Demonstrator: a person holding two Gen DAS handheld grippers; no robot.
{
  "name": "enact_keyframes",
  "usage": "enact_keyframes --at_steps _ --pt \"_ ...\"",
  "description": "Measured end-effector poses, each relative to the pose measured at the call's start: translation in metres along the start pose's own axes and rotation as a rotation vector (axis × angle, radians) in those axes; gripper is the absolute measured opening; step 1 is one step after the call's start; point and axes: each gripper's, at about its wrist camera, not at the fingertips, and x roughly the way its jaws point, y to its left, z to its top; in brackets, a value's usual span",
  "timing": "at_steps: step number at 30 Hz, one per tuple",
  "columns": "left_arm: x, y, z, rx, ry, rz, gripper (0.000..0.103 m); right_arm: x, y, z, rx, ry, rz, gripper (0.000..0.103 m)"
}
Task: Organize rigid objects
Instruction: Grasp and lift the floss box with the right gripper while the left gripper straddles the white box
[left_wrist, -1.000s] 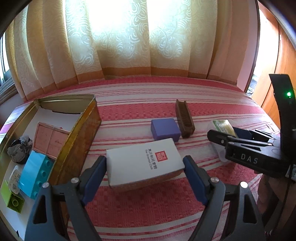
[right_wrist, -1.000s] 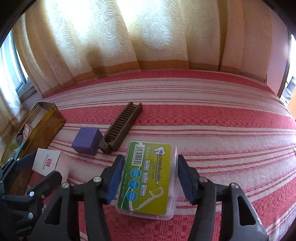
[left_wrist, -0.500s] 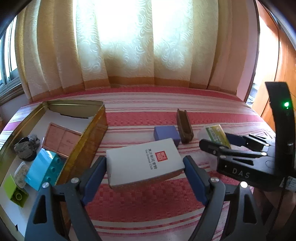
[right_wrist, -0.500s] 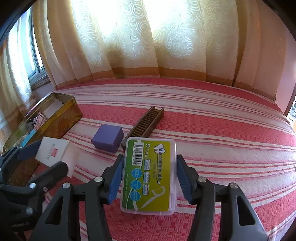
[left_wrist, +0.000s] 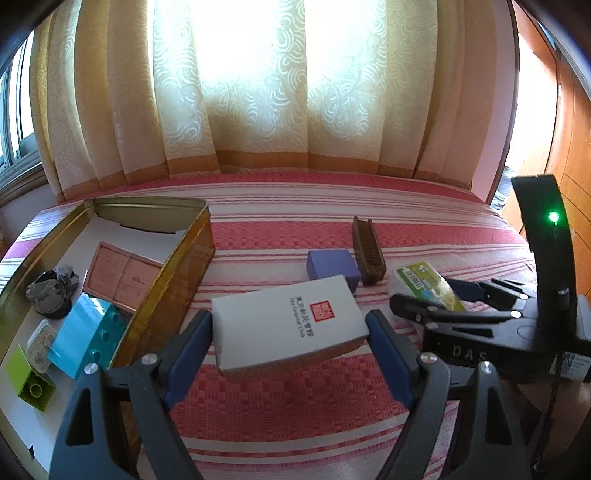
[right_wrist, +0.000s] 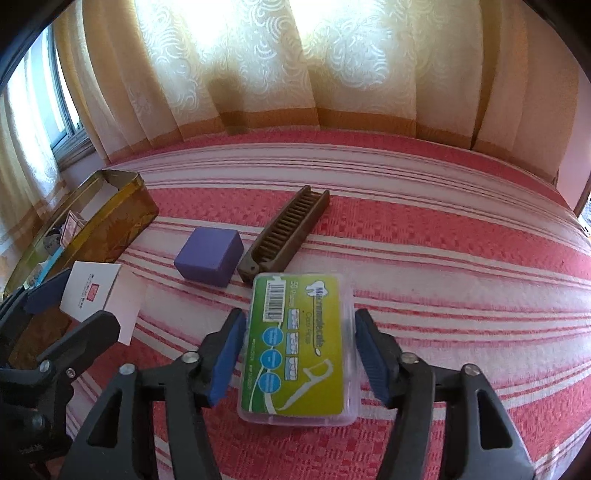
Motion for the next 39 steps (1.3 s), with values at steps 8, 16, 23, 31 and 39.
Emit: enact_keyframes --at_steps 8,16,23,31,39 --pt "0.000 -0.001 0.000 0.002 -0.001 0.000 0.084 -0.003 0.003 -0.004 -0.009 0.002 -0.025 0.057" --pt "-0.004 -0.005 -0.001 0.022 -0.030 0.017 0.084 -0.021 0.003 -0.006 -0.019 -0.092 -0.034 0.056" --pt "-0.013 -0.003 -0.002 0.014 -0.065 0.032 0.084 -0.035 0.010 -0.009 -0.039 -0.177 0.006 0.056" --pt "-0.026 0.000 -0.005 0.003 -0.115 0.041 0.084 -0.036 0.028 -0.012 -0.066 -0.197 0.014 0.056" --pt "-0.039 0.006 -0.010 -0.011 -0.154 0.058 0.084 -0.043 0.035 -0.015 -0.068 -0.229 0.013 0.056"
